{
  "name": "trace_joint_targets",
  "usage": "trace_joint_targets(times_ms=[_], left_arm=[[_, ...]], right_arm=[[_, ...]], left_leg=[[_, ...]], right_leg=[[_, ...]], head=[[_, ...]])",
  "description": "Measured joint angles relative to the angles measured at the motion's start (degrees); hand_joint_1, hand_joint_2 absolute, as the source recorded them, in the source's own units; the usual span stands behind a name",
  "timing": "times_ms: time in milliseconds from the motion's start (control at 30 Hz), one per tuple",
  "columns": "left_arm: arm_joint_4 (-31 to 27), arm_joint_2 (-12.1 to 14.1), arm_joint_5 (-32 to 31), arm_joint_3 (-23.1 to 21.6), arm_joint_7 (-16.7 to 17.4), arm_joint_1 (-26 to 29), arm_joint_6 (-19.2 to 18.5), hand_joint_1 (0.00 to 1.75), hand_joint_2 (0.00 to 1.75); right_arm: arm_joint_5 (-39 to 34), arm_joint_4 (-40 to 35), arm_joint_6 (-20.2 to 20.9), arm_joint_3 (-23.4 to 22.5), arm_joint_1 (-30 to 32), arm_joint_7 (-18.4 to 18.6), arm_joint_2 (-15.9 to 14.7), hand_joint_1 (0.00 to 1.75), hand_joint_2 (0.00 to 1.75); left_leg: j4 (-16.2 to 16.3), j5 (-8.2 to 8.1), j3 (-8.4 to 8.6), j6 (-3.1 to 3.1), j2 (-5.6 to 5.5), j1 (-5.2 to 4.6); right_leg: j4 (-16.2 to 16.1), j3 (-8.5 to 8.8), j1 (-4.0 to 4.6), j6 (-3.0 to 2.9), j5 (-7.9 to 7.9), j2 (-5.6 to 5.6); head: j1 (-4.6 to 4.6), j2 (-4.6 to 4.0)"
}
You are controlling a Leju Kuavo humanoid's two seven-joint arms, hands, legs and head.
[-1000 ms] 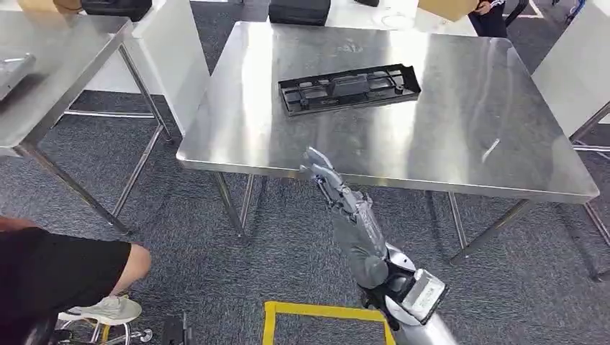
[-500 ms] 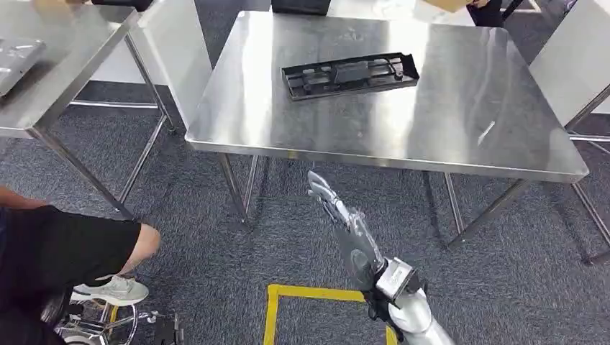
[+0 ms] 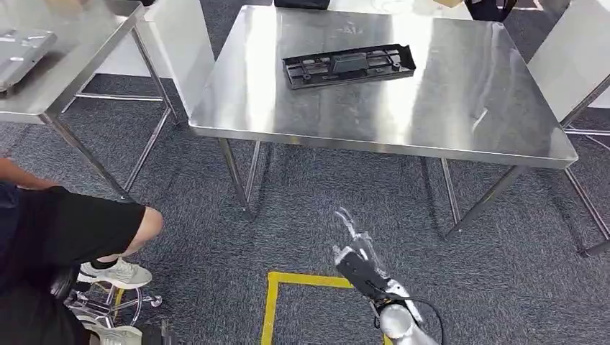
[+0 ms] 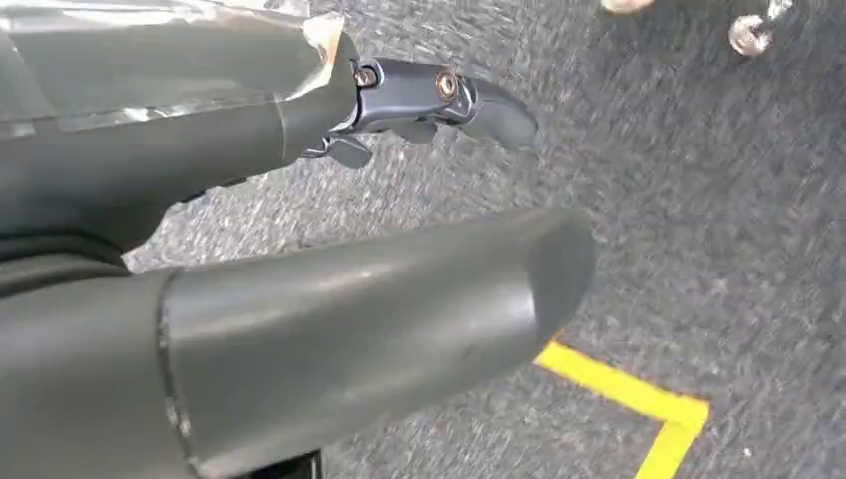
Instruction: Take the parts from the cabinet and place them on the table.
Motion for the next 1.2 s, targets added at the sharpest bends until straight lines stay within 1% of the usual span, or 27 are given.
trace_joint_targets(times_ms=[67, 100, 167, 200, 233, 267, 300, 333, 400, 433, 467, 567, 600, 633, 700, 733, 767, 800, 833, 900, 933, 967, 1067, 1100, 1133, 1167, 1200], left_arm=[[0.0, 0.0, 0.0, 0.7, -0.1, 0.4, 0.2, 0.0, 0.0], [0.0, -0.1, 0.0, 1.0, -0.1, 0.6, 0.3, 0.0, 0.0], [0.0, -0.1, 0.0, 1.7, -0.1, 0.6, 0.4, 0.0, 0.0], [0.0, -0.2, 0.0, 1.9, -0.2, 0.7, 0.3, 0.0, 0.0], [0.0, -0.2, 0.0, 2.1, -0.2, 0.8, 0.3, 0.0, 0.0], [0.1, -0.2, 0.0, 2.2, -0.2, 1.0, 0.1, 0.0, 0.0], [0.1, -0.1, 0.0, 2.3, -0.2, 1.1, -0.2, 0.0, 0.0], [0.2, -0.1, 0.0, 2.6, -0.3, 1.1, -0.6, 0.0, 0.0], [0.3, -0.1, 0.0, 3.0, -0.3, 1.1, -1.3, 0.0, 0.0], [0.4, 0.0, 0.0, 3.0, -0.3, 1.1, -1.6, 0.0, 0.0], [0.4, 0.2, 0.0, 3.1, -0.3, 1.1, -1.8, 0.0, 0.0], [0.5, 0.5, 0.0, 3.4, -0.3, 1.2, -2.1, 0.0, 0.0], [0.7, 0.7, 0.0, 3.5, -0.3, 1.3, -2.2, 0.0, 0.0], [0.7, 0.7, 0.0, 3.5, -0.3, 1.3, -2.2, 0.0, 0.0], [0.8, 0.3, 0.4, 3.5, -1.1, 1.2, -1.9, 0.0, 0.0], [0.8, -0.1, 0.4, 3.5, -1.3, 1.1, -1.4, 0.0, 0.0], [0.8, -0.6, 0.5, 3.5, -1.4, 1.1, -0.8, 0.0, 0.0], [0.8, -1.1, 0.6, 3.5, -1.4, 1.1, -0.5, 0.0, 0.0], [0.8, -1.5, 0.6, 3.5, -1.4, 1.1, -0.4, 0.0, 0.0], [0.7, -2.0, 0.7, 3.5, -1.4, 1.0, -0.4, 0.0, 0.0], [0.7, -2.1, 0.7, 3.4, -1.2, 0.9, -0.5, 0.0, 0.0], [0.7, -2.1, 0.7, 3.3, -1.0, 0.6, -0.6, 0.0, 0.0], [0.7, -2.2, 0.5, 2.8, -0.6, 0.2, -1.1, 0.0, 0.0], [0.7, -2.3, 0.5, 2.7, -0.5, 0.1, -1.1, 0.0, 0.0], [0.7, -2.4, 0.5, 2.5, -0.5, -0.1, -1.2, 0.0, 0.0], [0.7, -2.5, 0.5, 2.3, -0.5, -0.3, -1.2, 0.0, 0.0], [0.7, -2.5, 0.5, 2.1, -0.5, -0.3, -1.2, 0.0, 0.0]], right_arm=[[1.5, 10.3, -4.2, -1.6, -1.0, 3.5, 0.5, 0.0, 0.0], [1.5, 14.2, -4.7, -2.6, -1.4, 4.5, 0.5, 0.0, 0.0], [1.6, 22.8, -5.5, -4.5, -2.6, 7.9, 0.9, 0.0, 0.0], [1.8, 25.9, -5.8, -5.2, -2.8, 9.3, 0.9, 0.0, 0.0], [2.0, 28.9, -6.1, -5.8, -2.7, 10.0, 0.9, 0.0, 0.0], [3.3, 31.2, -6.2, -6.1, -2.6, 11.3, 1.0, 0.0, 0.0], [5.8, 33.4, -6.2, -6.0, -2.6, 13.2, 1.0, 0.0, 0.0], [7.7, 35.3, -5.8, -5.6, -2.6, 14.7, 0.9, 0.0, 0.0], [8.5, 38.4, -3.3, -5.5, -2.6, 17.4, 0.9, 0.0, 0.0], [8.2, 39.4, -2.3, -5.5, -2.4, 18.3, 1.0, 0.0, 0.0], [8.1, 40.6, -1.4, -5.5, -2.1, 19.0, 1.3, 0.0, 0.0], [7.8, 42.8, -0.8, -5.5, -1.0, 19.7, 1.4, 0.0, 0.0], [7.7, 43.3, -0.7, -5.5, -0.9, 19.7, 1.5, 0.0, 0.0], [7.5, 43.7, -0.1, -5.5, -0.9, 20.0, 1.5, 0.0, 0.0], [6.2, 44.6, 2.0, -5.8, -0.9, 22.2, 1.4, 0.0, 0.0], [5.5, 45.1, 3.3, -6.1, -0.6, 23.5, 1.4, 0.0, 0.0], [4.9, 45.6, 4.4, -6.5, -0.2, 24.8, 1.2, 0.0, 0.0], [4.4, 46.1, 5.1, -6.9, 0.4, 25.9, 1.1, 0.0, 0.0], [4.0, 46.4, 5.4, -7.2, 1.0, 26.3, 0.9, 0.0, 0.0], [2.9, 46.8, 5.4, -8.1, 2.1, 26.3, 0.7, 0.0, 0.0], [2.5, 47.0, 5.3, -8.6, 2.4, 25.9, 0.6, 0.0, 0.0], [2.3, 47.0, 5.1, -8.9, 2.7, 25.7, 0.6, 0.0, 0.0], [2.0, 47.3, 4.5, -9.7, 2.7, 24.7, 0.5, 0.0, 0.0], [2.0, 47.4, 4.3, -10.0, 2.8, 24.5, 0.6, 0.0, 0.0], [2.1, 47.5, 4.2, -10.1, 2.8, 24.3, 0.7, 0.0, 0.0], [2.2, 47.5, 4.1, -10.3, 2.8, 24.3, 0.8, 0.0, 0.0], [2.2, 47.5, 4.0, -10.4, 2.6, 24.2, 0.8, 0.0, 0.0]], left_leg=[[-0.2, 0.67, -0.49, 1.0, -0.1, -0.23], [-0.6, 1.26, -0.69, 1.62, 0.09, 0.16], [-0.7, 2.15, -1.77, 2.53, 0.09, 0.13], [-0.7, 2.55, -2.43, 2.48, 0.1, 0.08], [-0.6, 2.98, -3.06, 2.47, 0.09, 0.05], [-0.6, 3.47, -3.75, 2.36, 0.11, 0.05], [-0.6, 3.85, -4.33, 2.24, 0.22, 0.06], [-0.5, 4.23, -4.85, 2.06, 0.3, 0.12], [-0.5, 4.94, -5.54, 1.44, 0.31, 0.31], [-0.4, 5.26, -5.71, 0.97, 0.27, 0.14], [-0.3, 5.61, -6.0, 0.62, 0.27, -0.13], [-0.5, 6.79, -6.07, 0.02, 0.21, -0.33], [-0.3, 6.66, -6.48, -0.24, 0.26, -0.04], [0.8, 4.53, -7.01, -0.51, 0.31, 0.06], [8.2, -2.25, -9.26, -0.76, 0.26, 0.11], [13.4, -4.99, -10.63, -0.89, 0.27, 0.11], [17.0, -6.0, -11.22, -0.9, 0.27, 0.12], [18.1, -5.5, -10.75, -0.76, 0.27, 0.11], [16.6, -3.96, -9.07, -0.5, 0.28, 0.11], [7.4, -0.49, -2.45, 0.33, 0.25, 0.02], [2.5, -0.36, 0.78, 0.94, 0.16, -0.12], [0.2, -1.35, 2.25, 1.19, 0.19, -0.32], [-0.6, -1.11, 1.92, 1.42, 0.24, -0.81], [-1.7, -0.56, 1.76, 1.86, 0.34, -0.39], [-2.0, 0.15, 1.57, 2.05, 0.57, -0.15], [-2.0, 0.68, 0.96, 2.71, 0.51, -0.13], [-2.0, 1.14, 0.31, 2.71, 0.5, -0.14]], right_leg=[[-0.2, -0.25, 0.0, 0.93, 0.62, -0.11], [0.6, -0.93, -0.35, 0.97, -0.33, -0.07], [6.5, -3.4, -0.25, 0.25, -5.17, 0.13], [11.2, -4.94, -0.3, 0.01, -7.7, 0.2], [15.4, -6.14, -0.28, 0.07, -9.47, 0.29], [18.1, -6.59, -0.31, 0.48, -10.03, 0.36], [17.9, -5.85, -0.41, 0.97, -9.38, 0.36], [15.4, -3.97, -0.58, 1.61, -7.93, 0.36], [5.5, 2.71, -0.94, 2.63, -4.98, 0.35], [0.5, 5.85, -1.22, 2.58, -5.7, 0.38], [-1.8, 7.46, -0.52, 2.24, -6.21, 0.77], [-0.9, 6.3, -0.4, 1.49, -5.84, 0.7], [-1.0, 5.46, -1.26, 0.6, -5.32, 0.62], [-0.9, 5.48, -1.04, -0.09, -4.91, 0.67], [-0.9, 4.36, -0.7, -1.66, -3.98, 0.62], [-0.8, 3.82, -0.43, -2.09, -3.58, 0.49], [-0.8, 3.35, -0.19, -2.19, -3.23, 0.32], [-0.8, 3.0, 0.02, -2.19, -2.99, 0.24], [-0.7, 2.62, 0.17, -2.11, -2.68, 0.18], [-0.5, 2.07, 0.37, -1.91, -2.27, 0.26], [-0.3, 1.97, 0.4, -1.92, -2.08, 0.33], [-0.2, 1.65, 0.87, -1.58, -1.86, 0.3], [-0.3, 1.1, 0.52, -0.18, -0.9, 0.32], [-0.1, 0.78, 0.97, 0.33, -0.68, 0.35], [0.8, 0.14, 0.54, 0.34, -1.95, 0.38], [3.2, -0.96, 0.54, 0.12, -4.35, 0.48], [7.0, -2.27, 0.36, -0.08, -6.97, 0.51]], head=[[0.02, 0.02], [0.02, 0.02], [0.29, 0.02], [0.26, 0.0], [0.26, 0.02], [0.33, 0.02], [0.31, 0.02], [0.28, 0.0], [0.3, 0.02], [0.35, 0.02], [0.42, 0.02], [0.33, 0.02], [0.35, 0.02], [0.22, 0.02], [0.11, 0.0], [0.15, 0.0], [0.15, 0.02], [0.11, 0.02], [0.13, 0.02], [0.11, 0.02], [0.13, 0.02], [0.2, 0.02], [0.13, 0.02], [0.2, 0.02], [0.17, 0.0], [0.48, 0.02], [0.5, 0.02]])
